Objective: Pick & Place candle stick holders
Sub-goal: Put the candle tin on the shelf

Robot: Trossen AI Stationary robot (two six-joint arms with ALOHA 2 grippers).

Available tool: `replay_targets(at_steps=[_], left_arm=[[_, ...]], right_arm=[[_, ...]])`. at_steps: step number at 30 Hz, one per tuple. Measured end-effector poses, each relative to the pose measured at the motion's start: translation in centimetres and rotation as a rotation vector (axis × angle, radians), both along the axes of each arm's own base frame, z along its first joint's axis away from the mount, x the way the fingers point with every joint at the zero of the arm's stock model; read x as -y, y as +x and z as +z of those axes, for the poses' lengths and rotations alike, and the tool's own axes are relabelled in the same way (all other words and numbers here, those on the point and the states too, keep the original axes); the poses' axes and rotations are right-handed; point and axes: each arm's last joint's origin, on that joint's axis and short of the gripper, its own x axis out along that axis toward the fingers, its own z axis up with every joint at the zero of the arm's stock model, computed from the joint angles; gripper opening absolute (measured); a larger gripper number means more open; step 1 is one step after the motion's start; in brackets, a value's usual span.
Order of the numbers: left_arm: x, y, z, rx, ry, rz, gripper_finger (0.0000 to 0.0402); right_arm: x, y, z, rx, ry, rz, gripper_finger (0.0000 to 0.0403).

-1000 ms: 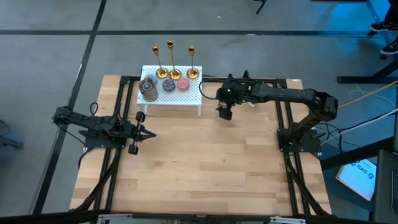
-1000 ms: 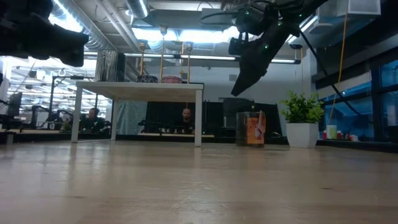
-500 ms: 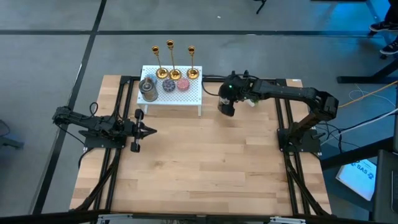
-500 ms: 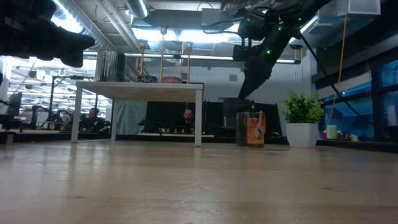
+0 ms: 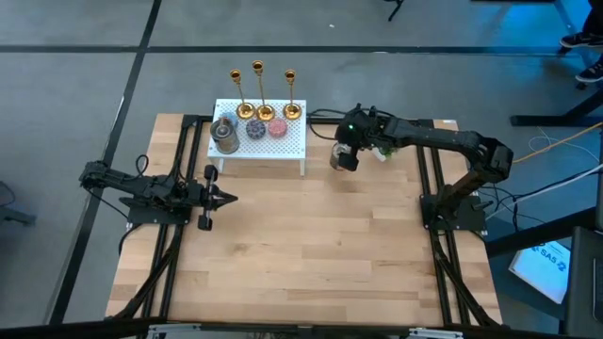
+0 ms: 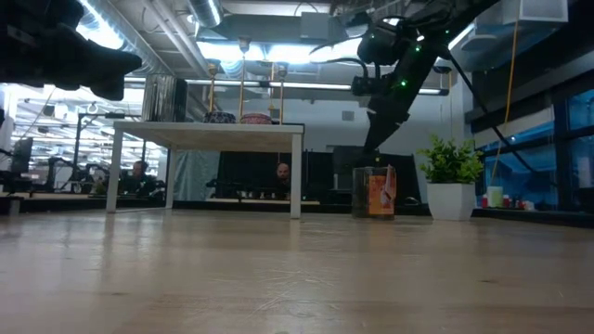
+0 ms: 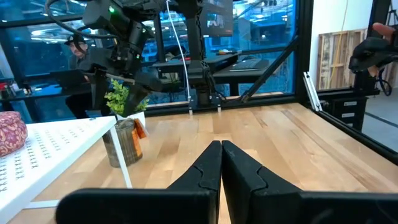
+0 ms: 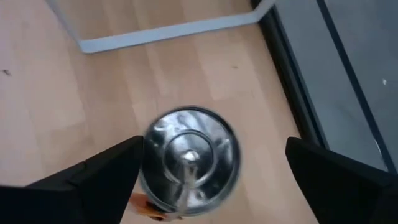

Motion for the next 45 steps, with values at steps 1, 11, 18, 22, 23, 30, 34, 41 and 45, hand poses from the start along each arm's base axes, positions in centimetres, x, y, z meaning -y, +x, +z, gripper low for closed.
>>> replay_targets(at_steps=[1, 11, 18, 22, 23, 30, 34, 41, 45], left_arm=[[0.0, 0.0, 0.0, 0.0, 0.0, 0.0, 0.0006], [0.0, 0.0, 0.0, 0.0, 0.0, 0.0, 0.0006], [0.0, 0.0, 0.0, 0.0, 0.0, 0.0, 0.0008], [0.0, 0.0, 0.0, 0.0, 0.0, 0.0, 0.0006], [0.0, 0.0, 0.0, 0.0, 0.0, 0.0, 0.0006], [0.0, 0.0, 0.0, 0.0, 0.0, 0.0, 0.0006], [0.0, 0.0, 0.0, 0.0, 0.0, 0.0, 0.0006], [0.0, 0.0, 0.0, 0.0, 0.0, 0.0, 0.0005], [0.0, 0.0, 0.0, 0.0, 0.0, 0.0, 0.0008]], right_arm=[[0.0, 0.0, 0.0, 0.003, 0.004, 0.004, 0.0397], [-0.1, 0.1, 0.1, 0.03, 0.028, -0.006, 0.0399], [0.8, 0.1, 0.0, 0.079, 0.088, 0.001, 0.0399], [1.9, 0.0, -0.8, 0.087, 0.141, -0.006, 0.0399], [2.2, -0.1, -1.1, 0.079, 0.146, -0.015, 0.0399], [3.2, 0.1, -2.4, 0.059, 0.166, -0.013, 0.0399], [3.1, -0.1, -2.6, 0.044, 0.2, -0.012, 0.0399], [2.5, -0.3, -2.8, 0.041, 0.321, 0.006, 0.0399], [2.4, -0.5, -2.7, 0.05, 0.37, 0.006, 0.0399]])
